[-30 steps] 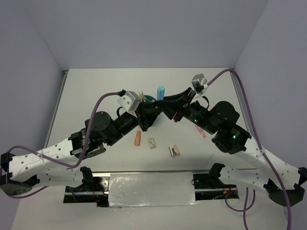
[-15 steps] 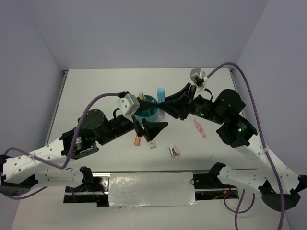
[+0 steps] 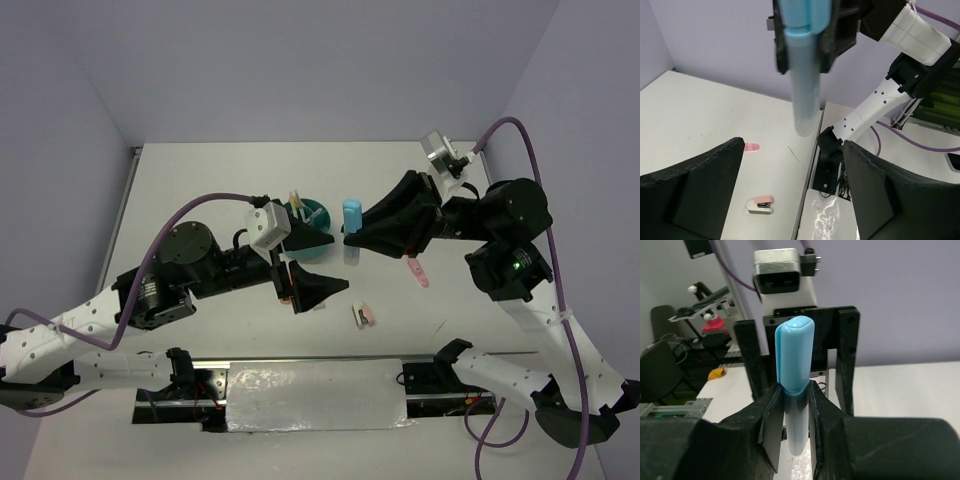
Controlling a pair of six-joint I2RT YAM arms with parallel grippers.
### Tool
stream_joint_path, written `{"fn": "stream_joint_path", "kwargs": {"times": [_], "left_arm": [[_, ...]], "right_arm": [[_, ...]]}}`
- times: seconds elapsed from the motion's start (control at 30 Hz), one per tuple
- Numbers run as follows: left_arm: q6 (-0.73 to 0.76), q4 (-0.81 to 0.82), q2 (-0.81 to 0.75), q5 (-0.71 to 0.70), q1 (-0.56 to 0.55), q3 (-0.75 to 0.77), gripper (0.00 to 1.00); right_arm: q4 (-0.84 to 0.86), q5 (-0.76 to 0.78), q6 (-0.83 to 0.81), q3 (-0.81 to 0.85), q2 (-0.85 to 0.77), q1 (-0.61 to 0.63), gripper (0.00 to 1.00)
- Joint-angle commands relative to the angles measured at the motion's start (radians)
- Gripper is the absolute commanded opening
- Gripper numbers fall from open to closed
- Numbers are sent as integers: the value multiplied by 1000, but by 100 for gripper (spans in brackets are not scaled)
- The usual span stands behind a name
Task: Sort the stationery into containers
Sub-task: Close the pen cap on the pen.
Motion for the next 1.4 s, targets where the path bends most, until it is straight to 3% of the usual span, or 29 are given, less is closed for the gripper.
{"fn": "stream_joint_path", "kwargs": {"times": [0.0, 0.17, 0.43, 0.53, 0.73, 0.8, 0.83, 0.9, 0.97, 1.0, 1.1, 1.2, 1.37], "left_arm": [[-27, 106, -15, 4, 8, 10, 91], [-64, 225, 24, 72, 14, 38, 81], [-121, 254, 111, 173, 16, 81, 65], [-130, 253, 131, 190, 17, 87, 55], [-130, 251, 127, 172, 17, 95, 15], [-132, 244, 124, 166, 17, 101, 8], [-133, 238, 122, 152, 19, 103, 0], [-132, 236, 116, 136, 19, 104, 0], [-129, 242, 105, 112, 19, 98, 0], [-121, 244, 102, 107, 19, 95, 0], [-98, 238, 94, 103, 19, 104, 0], [-77, 208, 97, 100, 19, 118, 0], [-49, 215, 75, 92, 19, 98, 0]], "right_arm": [[155, -81, 102, -12, -13, -3, 0], [196, -89, 120, -44, -25, -6, 0], [239, -106, 137, -72, -36, -6, 0], [233, -107, 134, -69, -37, -4, 0], [230, -112, 132, -75, -37, -4, 0], [219, -107, 126, -75, -40, -3, 0], [215, -106, 119, -75, -40, -4, 0], [203, -101, 109, -72, -39, -4, 0], [196, -103, 100, -71, -37, -6, 5], [177, -97, 94, -68, -37, -3, 21], [141, -90, 65, -66, -39, -3, 42], [106, -89, 45, -68, -40, -4, 51], [-3, -63, -29, -40, -37, -6, 82]]}}
